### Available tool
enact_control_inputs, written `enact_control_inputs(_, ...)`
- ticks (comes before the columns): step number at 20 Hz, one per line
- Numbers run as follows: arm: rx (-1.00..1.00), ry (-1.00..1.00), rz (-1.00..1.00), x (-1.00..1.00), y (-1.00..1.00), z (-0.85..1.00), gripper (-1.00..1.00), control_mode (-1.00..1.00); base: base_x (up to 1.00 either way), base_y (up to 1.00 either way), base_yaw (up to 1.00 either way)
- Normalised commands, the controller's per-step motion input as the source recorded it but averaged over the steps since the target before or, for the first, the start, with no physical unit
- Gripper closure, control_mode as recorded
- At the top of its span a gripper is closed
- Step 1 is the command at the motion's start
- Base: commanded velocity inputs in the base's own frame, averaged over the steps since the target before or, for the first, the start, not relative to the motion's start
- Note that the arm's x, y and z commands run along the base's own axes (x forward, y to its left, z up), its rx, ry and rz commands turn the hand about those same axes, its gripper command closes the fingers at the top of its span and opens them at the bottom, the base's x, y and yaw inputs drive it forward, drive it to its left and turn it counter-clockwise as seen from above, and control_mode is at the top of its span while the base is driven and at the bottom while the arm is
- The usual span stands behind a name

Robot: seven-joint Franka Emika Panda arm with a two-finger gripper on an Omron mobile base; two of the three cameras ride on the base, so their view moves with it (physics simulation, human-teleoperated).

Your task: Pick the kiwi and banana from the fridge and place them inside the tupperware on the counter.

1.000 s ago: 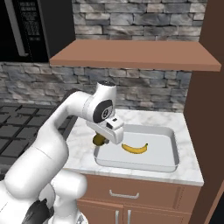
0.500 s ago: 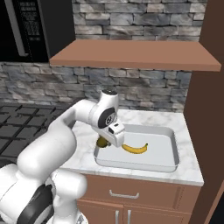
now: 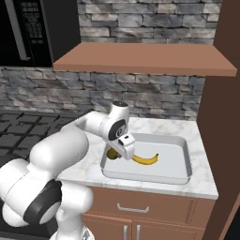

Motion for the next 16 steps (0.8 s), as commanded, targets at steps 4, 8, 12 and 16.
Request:
enact_control_inputs(4, 0.00, 0.01, -0.04, 0.22, -0.10, -0.31, 1.00, -1.00, 0.00, 0.00, 0.00)
enact_control_inputs(8, 0.00, 0.00, -0.04, 0.20, -0.10, -0.28, 1.00, -1.00, 0.00, 0.00, 0.00)
enact_control_inputs(12, 0.00, 0.00, -0.06, 0.25, -0.07, -0.21, 1.00, -1.00, 0.00, 0.00, 0.00)
enact_control_inputs(16, 0.00, 0.00, -0.07, 0.27, -0.04, -0.20, 1.00, -1.00, 0.00, 0.00, 0.00)
